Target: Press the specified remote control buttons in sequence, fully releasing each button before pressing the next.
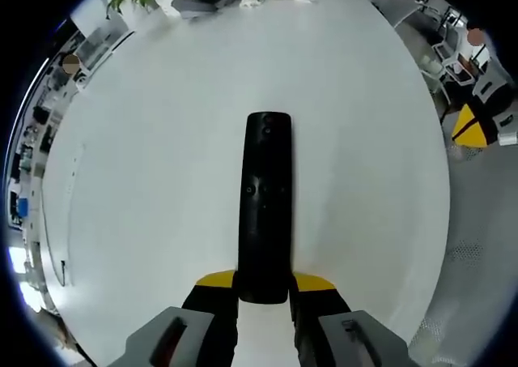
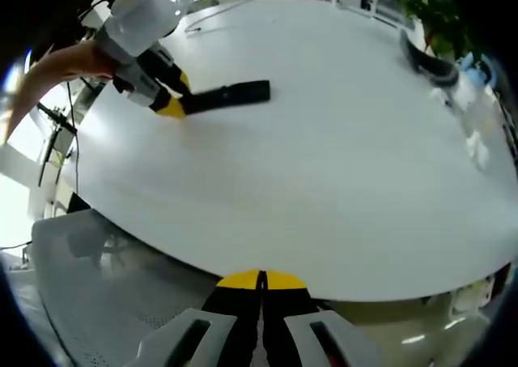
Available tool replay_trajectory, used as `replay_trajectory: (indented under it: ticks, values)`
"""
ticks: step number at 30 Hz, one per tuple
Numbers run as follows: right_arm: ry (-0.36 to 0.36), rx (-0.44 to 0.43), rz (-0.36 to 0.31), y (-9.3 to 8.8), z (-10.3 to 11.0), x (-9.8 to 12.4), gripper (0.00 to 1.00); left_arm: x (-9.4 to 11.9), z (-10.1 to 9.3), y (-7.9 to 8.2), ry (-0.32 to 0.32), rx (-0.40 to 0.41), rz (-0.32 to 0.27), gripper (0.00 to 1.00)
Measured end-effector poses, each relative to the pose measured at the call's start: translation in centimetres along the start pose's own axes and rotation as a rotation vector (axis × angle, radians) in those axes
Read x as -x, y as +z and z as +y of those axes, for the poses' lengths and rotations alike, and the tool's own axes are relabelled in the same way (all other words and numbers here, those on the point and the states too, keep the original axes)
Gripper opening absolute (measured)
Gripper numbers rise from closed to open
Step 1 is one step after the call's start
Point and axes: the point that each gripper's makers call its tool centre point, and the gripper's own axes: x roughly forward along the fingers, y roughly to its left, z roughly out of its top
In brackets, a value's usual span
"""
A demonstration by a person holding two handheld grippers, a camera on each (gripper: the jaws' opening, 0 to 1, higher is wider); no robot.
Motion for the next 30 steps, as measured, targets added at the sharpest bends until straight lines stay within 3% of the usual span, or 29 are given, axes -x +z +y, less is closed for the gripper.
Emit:
replay_trajectory:
  ticks: [30]
  values:
    - [0.001,0.0,-0.008,0.1,0.0,0.0,0.0,0.3,-3.4,-0.7,-0.007,0.008,-0.017,0.24]
